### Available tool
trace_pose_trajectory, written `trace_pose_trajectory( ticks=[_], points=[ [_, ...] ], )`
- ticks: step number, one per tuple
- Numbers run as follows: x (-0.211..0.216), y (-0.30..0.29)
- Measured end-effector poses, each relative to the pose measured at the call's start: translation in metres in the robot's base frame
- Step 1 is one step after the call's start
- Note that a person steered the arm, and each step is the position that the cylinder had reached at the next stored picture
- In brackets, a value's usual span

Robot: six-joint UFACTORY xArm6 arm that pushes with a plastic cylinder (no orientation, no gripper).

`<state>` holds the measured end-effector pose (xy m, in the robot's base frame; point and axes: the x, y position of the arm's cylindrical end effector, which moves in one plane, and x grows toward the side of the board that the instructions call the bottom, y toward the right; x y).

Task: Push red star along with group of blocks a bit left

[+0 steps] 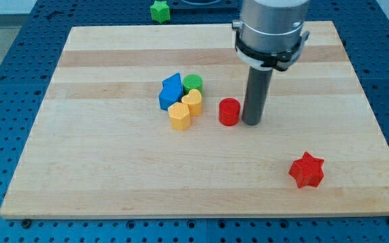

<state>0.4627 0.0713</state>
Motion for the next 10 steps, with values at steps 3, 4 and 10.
trace_pose_trajectory(
  ticks=[3,4,10],
  points=[
    [0.027,-0.010],
    [0.042,0.075],
    [0.074,0.057]
  ],
)
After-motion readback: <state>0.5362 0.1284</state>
